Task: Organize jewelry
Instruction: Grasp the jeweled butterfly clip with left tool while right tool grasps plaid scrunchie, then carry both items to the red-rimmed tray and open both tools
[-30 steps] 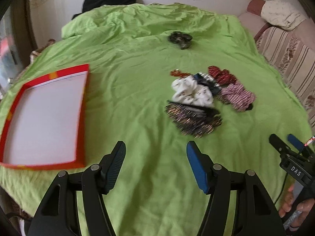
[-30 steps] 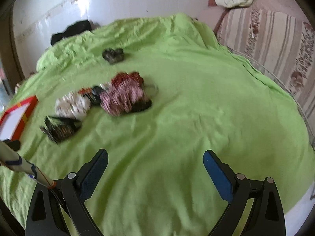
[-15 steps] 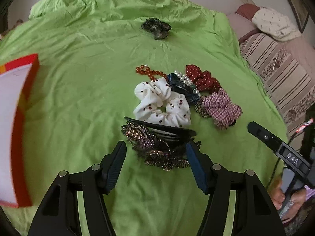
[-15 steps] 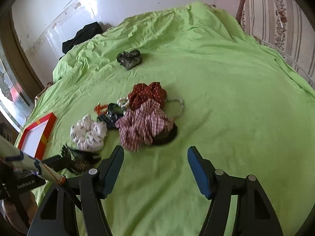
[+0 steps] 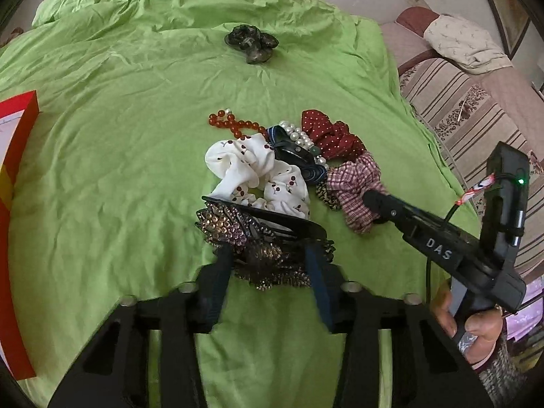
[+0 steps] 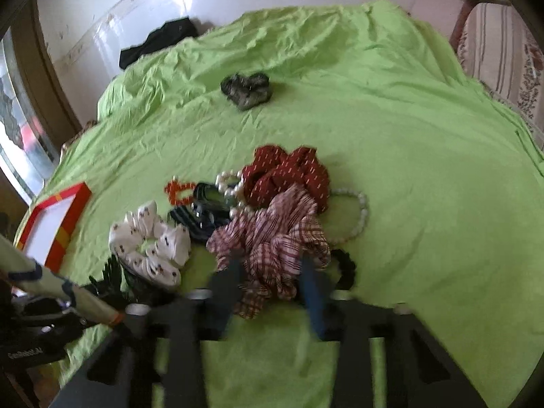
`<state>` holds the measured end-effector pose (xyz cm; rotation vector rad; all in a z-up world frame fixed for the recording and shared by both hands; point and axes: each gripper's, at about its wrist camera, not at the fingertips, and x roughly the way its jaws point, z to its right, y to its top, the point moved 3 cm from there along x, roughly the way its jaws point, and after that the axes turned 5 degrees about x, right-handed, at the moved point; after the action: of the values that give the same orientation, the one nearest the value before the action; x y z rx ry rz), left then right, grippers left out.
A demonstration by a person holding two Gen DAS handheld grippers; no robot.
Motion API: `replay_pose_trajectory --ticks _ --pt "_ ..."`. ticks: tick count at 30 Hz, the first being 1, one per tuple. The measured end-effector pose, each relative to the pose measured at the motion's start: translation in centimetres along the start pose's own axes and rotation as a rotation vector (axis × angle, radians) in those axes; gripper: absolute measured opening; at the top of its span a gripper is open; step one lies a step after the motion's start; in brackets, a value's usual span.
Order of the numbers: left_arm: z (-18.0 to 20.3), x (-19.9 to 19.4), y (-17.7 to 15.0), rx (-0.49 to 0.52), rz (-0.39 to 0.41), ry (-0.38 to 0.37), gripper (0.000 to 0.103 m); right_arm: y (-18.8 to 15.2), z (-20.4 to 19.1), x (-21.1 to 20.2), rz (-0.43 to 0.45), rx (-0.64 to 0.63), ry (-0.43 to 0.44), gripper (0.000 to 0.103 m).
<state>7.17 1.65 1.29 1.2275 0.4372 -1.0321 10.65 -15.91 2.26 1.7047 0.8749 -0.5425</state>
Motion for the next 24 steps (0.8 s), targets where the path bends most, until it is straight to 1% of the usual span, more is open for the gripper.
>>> replay_pose_trajectory --ticks 1,2,3,5,8,12,16,18,21,24 --pt "0.1 -0.3 -0.1 0.005 0.005 0.004 0.025 0.0 0.0 -0.3 0.003 0.004 0.007 0.012" --pt "0.4 -0.7 -0.1 0.013 0.014 0.007 0.019 0.0 0.0 -0.6 0.01 0.005 0.013 0.012" --pt "0.6 -1.1 -0.1 0.02 0.017 0.005 0.006 0.0 -0.1 -1.2 0.022 0.005 0.017 0.011" --pt "1.0 -2.2 -0.3 0.029 0.028 0.006 0.006 0.2 -0.4 -2.6 0.049 0.0 0.022 0.011" --pt "1.1 -3.6 -0.8 0.041 0.045 0.033 0.006 0.4 -1.2 -5.1 0.088 -0.019 0.032 0.01" --pt "0.9 -5.5 -1.5 0.047 0.068 0.046 0.006 0.2 -2.2 -7.6 0.114 -0.036 0.043 0.01" --pt "0.1 -7.7 -2.0 0.025 0.088 0.06 0.005 -0.3 -3.1 -9.9 0.135 -0.055 0.057 0.01" --pt "-0.5 -9.3 -2.1 0.005 0.109 0.059 0.004 -0.5 -3.7 -10.9 0.144 -0.067 0.07 0.01" --pt "-1.4 -12.6 -2.2 -0.015 0.161 0.062 0.002 -0.6 -4.9 -12.0 0.151 -0.081 0.095 0.01" --pt "-2.7 -16.1 -2.0 -0.029 0.228 0.092 0.002 -0.7 -6.4 -12.6 0.143 -0.096 0.131 0.01"
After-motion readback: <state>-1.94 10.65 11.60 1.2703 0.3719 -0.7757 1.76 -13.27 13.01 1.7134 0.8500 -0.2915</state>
